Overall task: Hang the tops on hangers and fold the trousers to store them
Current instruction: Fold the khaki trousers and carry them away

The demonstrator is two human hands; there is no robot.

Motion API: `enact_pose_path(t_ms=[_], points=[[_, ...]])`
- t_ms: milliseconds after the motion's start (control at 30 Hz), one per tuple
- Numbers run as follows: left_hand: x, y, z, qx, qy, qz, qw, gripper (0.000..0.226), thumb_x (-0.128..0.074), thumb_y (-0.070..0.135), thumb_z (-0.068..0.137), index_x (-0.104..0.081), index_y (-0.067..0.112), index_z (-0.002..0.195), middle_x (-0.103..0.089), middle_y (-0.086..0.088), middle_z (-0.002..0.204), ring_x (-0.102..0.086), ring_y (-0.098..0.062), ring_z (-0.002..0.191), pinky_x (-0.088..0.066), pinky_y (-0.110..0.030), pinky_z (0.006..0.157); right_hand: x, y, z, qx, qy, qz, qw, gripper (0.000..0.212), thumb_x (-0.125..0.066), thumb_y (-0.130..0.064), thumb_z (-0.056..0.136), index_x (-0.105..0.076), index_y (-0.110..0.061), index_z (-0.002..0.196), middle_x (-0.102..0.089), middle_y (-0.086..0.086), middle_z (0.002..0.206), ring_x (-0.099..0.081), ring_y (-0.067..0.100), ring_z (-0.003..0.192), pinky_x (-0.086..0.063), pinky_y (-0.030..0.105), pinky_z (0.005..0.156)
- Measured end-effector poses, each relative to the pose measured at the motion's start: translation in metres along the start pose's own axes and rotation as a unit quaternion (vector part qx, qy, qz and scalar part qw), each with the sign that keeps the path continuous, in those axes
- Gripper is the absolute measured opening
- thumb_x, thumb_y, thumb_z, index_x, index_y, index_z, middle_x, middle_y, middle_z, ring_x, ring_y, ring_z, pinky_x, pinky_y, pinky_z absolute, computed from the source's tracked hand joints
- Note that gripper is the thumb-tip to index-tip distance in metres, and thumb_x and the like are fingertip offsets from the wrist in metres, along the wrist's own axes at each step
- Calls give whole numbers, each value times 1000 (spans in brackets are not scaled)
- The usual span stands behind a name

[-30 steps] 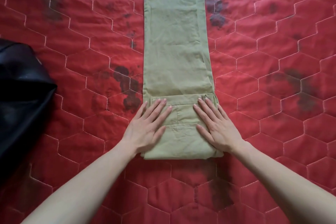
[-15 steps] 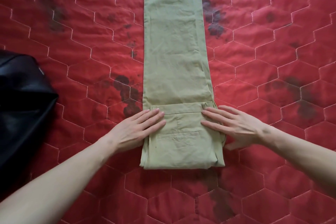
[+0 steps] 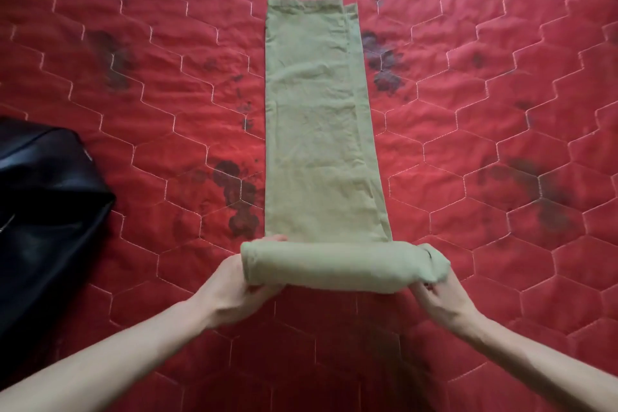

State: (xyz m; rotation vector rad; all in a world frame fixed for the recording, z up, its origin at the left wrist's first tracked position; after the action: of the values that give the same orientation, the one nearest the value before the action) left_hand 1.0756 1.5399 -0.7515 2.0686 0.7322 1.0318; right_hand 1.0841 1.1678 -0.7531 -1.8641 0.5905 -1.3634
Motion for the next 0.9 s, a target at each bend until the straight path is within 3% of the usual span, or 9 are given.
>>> enact_pose_path(t_ms=[67, 100, 200, 267, 400, 500, 600, 800, 900], points=[[-11, -1, -5, 38, 105, 11, 994, 62, -49, 81, 88, -63, 22, 71, -62, 15, 62, -57, -7, 55, -48, -36, 56, -9, -8, -1, -67, 55, 68, 994, 61, -43, -76, 95, -53, -23, 65, -53, -11, 64, -45, 0, 59, -37, 24, 56], [-14, 1, -4, 61, 137, -2, 989, 63, -47, 82, 87, -55, 24, 63, -56, 15, 54, -48, -4, 48, -42, -33, 50, -11, -11, 1, -99, 77, 111, 986, 67, -38, -86, 91, -56, -24, 72, -57, -9, 65, -48, 2, 59, -38, 25, 56], [-19, 5, 15, 107, 186, -63, 975, 52, -48, 76, 89, -68, 29, 95, -76, 20, 91, -71, 0, 84, -55, -32, 72, -19, -14, 17, -130, 97, 151, 975, 54, -38, -78, 96, -57, -36, 124, -72, -12, 97, -67, 0, 86, -52, 22, 72], [-19, 8, 32, 113, 206, -81, 969, 52, -49, 71, 93, -69, 26, 110, -76, 12, 110, -70, -3, 101, -54, -31, 84, -23, -11, 31, -143, 112, 125, 975, 43, -42, -69, 96, -51, -37, 123, -71, -25, 95, -66, -6, 88, -48, 12, 70], [-21, 4, 52, 145, 255, -84, 952, 46, -52, 52, 104, -51, 19, 71, -63, 2, 69, -57, -12, 67, -43, -44, 68, -24, -1, 64, -181, 85, 85, 976, 47, -47, -73, 91, -52, -48, 131, -69, -29, 100, -61, -16, 99, -46, 14, 81], [-20, -2, 53, 173, 262, -58, 948, 50, -52, 50, 105, -45, 18, 67, -55, 1, 61, -59, -33, 74, -42, -47, 68, -22, 4, 85, -185, 51, 50, 980, 32, -54, -63, 99, -55, -50, 128, -72, -19, 103, -68, 5, 101, -51, 34, 87], [-17, -1, 53, 193, 279, -20, 941, 46, -52, 56, 102, -46, 20, 74, -61, 5, 68, -60, -29, 72, -43, -43, 66, -20, 5, 93, -177, 64, -45, 981, 19, -49, -52, 106, -61, -41, 116, -74, -10, 90, -68, 26, 92, -48, 41, 78], [-19, 12, 67, 172, 316, -107, 927, 31, -55, 45, 104, -45, 17, 97, -63, 3, 84, -59, -9, 79, -44, -42, 74, -24, -9, 112, -237, 155, 64, 957, 30, -56, -57, 100, -62, -27, 98, -66, -13, 91, -61, 4, 84, -46, 30, 74], [-16, 15, 76, 160, 324, -87, 928, 24, -52, 33, 107, -41, 13, 98, -58, 2, 79, -57, -10, 74, -37, -40, 68, -27, -4, 118, -265, 203, 60, 941, 34, -53, -37, 106, -53, -12, 83, -58, -2, 72, -52, 18, 70, -35, 39, 67]])
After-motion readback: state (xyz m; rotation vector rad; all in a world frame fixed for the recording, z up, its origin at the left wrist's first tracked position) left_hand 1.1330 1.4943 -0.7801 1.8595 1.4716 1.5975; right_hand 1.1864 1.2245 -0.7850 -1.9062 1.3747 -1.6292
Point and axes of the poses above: each hand's wrist, its own z-axis towards the middle knuckle, its own x-axis out of the back of the hand, y = z × x, the point moved 1 cm from there along z, towards the middle knuckle
